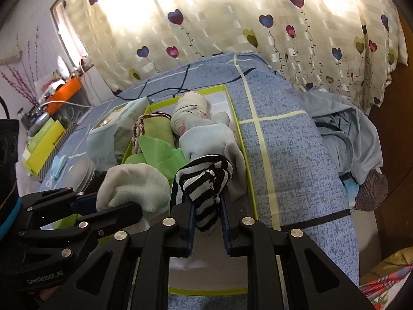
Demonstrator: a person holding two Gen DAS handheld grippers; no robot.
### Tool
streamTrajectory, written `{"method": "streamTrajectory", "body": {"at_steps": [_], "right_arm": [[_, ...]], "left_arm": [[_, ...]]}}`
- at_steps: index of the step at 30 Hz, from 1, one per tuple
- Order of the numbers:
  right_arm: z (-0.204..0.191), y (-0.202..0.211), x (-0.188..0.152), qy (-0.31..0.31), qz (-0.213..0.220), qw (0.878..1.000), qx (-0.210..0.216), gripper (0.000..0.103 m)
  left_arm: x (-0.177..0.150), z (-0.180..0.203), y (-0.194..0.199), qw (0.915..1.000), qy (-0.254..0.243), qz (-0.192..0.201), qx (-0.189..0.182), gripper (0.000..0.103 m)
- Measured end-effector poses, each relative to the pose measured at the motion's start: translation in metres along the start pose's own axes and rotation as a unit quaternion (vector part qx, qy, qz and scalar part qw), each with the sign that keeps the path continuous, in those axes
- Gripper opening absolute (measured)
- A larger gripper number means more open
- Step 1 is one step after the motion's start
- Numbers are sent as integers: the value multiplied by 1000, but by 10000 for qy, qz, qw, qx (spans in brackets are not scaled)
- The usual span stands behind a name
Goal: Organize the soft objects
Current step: 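Lower both socks into the white box and open both tools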
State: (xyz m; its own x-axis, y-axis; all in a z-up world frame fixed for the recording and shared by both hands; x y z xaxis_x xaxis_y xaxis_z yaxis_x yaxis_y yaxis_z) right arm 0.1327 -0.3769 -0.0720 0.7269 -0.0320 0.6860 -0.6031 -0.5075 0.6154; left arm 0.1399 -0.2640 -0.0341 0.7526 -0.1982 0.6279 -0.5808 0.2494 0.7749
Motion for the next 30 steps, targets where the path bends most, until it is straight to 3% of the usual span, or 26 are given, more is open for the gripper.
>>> {"method": "streamTrajectory", "body": {"at_steps": [2, 3, 20, 30], "right_arm": [[-1, 5, -1, 34, 52, 10000, -9, 43], [-2, 7, -1, 46, 77, 10000, -23, 45], [-3, 28, -3, 43, 244, 9996, -139, 45], [-12, 32, -8, 172, 228, 9996, -55, 45]], "left_arm": [[0, 1, 3, 10000, -16, 52, -71, 31], [0, 1, 5, 9999, -23, 60, -122, 31], [-6, 9, 18, 9992, -112, 168, -352, 39], [-6, -6, 30, 9991, 73, 341, -233, 39]]}}
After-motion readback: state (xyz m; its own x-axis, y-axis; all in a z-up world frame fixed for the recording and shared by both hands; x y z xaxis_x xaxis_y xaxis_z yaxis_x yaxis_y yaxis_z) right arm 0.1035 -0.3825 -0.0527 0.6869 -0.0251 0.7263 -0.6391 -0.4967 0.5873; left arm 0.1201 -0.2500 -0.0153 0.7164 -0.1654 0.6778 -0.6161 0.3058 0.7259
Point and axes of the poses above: each gripper's, at about its wrist camera, not at the fingertips, and y roughly against the way its jaws point, z to its right, x to its top, the point moved 4 cm from there along -y, roughly the way its jaws point, and after that the axes turned 11 degrees about x, right-handed, at the moved point
